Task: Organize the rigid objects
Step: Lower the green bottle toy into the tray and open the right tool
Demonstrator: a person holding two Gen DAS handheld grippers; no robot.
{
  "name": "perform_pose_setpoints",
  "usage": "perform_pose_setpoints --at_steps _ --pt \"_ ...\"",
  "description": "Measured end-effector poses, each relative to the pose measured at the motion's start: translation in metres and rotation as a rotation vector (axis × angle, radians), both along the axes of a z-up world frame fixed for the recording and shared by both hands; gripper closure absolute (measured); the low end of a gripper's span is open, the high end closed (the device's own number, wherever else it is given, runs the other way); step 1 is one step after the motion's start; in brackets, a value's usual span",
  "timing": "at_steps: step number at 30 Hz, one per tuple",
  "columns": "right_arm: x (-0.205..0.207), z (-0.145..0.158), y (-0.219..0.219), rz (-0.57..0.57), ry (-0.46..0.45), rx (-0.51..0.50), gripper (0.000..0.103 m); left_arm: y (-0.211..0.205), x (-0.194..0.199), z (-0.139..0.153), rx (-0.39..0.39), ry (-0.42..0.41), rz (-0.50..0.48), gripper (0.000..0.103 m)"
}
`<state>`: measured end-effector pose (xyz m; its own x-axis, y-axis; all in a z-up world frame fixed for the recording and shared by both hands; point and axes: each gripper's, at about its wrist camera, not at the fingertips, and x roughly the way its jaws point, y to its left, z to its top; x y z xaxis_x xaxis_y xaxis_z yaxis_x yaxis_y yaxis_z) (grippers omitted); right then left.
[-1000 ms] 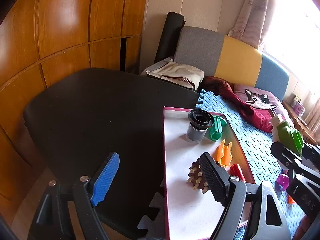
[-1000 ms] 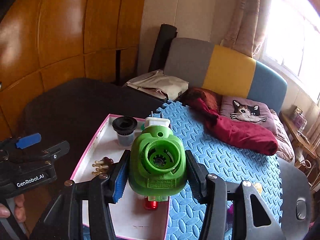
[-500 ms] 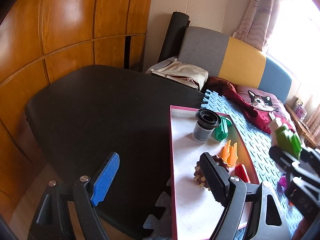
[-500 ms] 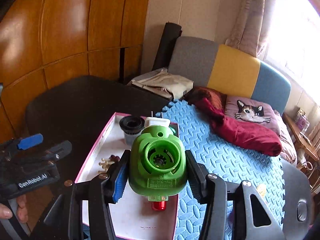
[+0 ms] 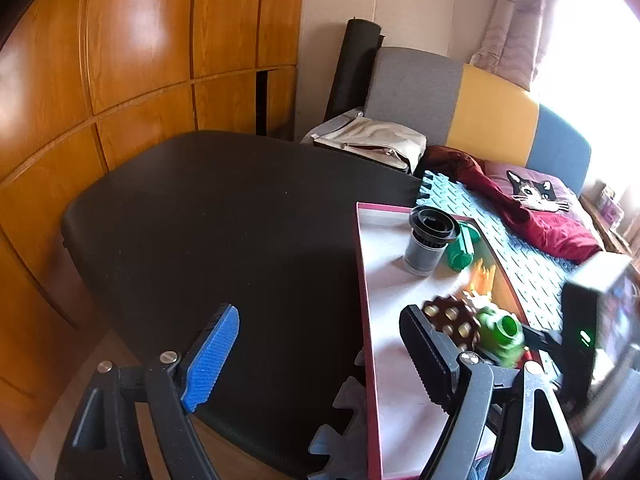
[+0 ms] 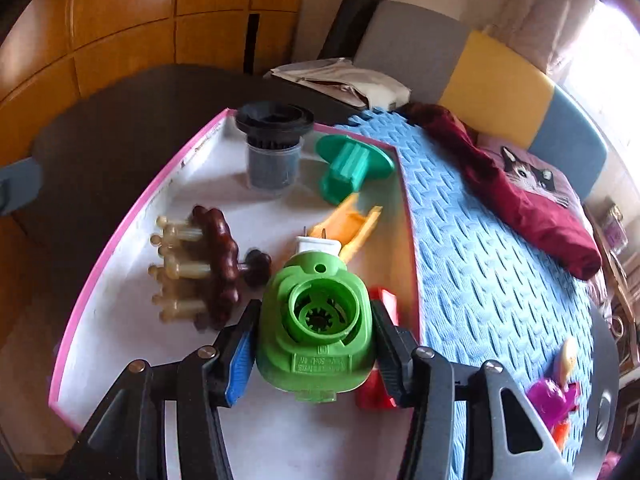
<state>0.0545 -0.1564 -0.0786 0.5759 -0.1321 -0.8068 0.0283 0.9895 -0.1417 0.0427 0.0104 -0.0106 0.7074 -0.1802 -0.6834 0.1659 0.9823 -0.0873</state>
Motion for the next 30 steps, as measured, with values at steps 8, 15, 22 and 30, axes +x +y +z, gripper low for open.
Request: perform_pose_setpoints --at_steps 8,15,22,30 --pt "0.006 -0.008 -0.008 -0.009 0.002 0.049 0.050 -0.008 -0.009 0.004 0.021 -0.026 -0.037 0.020" --pt "-0.001 0.002 -0.011 -0.010 -0.040 0.101 0.050 -0.009 -0.013 0.008 0.026 -0.043 -0.045 0.020" --pt "-0.015 0.024 -0.014 -0.021 -0.105 0.120 0.049 -0.011 -0.022 0.016 0.045 -0.086 -0.046 0.020" --pt "-0.033 0.046 -0.036 -0.065 -0.180 0.143 0.049 -0.015 -0.031 0.027 0.093 -0.154 -0.052 0.020"
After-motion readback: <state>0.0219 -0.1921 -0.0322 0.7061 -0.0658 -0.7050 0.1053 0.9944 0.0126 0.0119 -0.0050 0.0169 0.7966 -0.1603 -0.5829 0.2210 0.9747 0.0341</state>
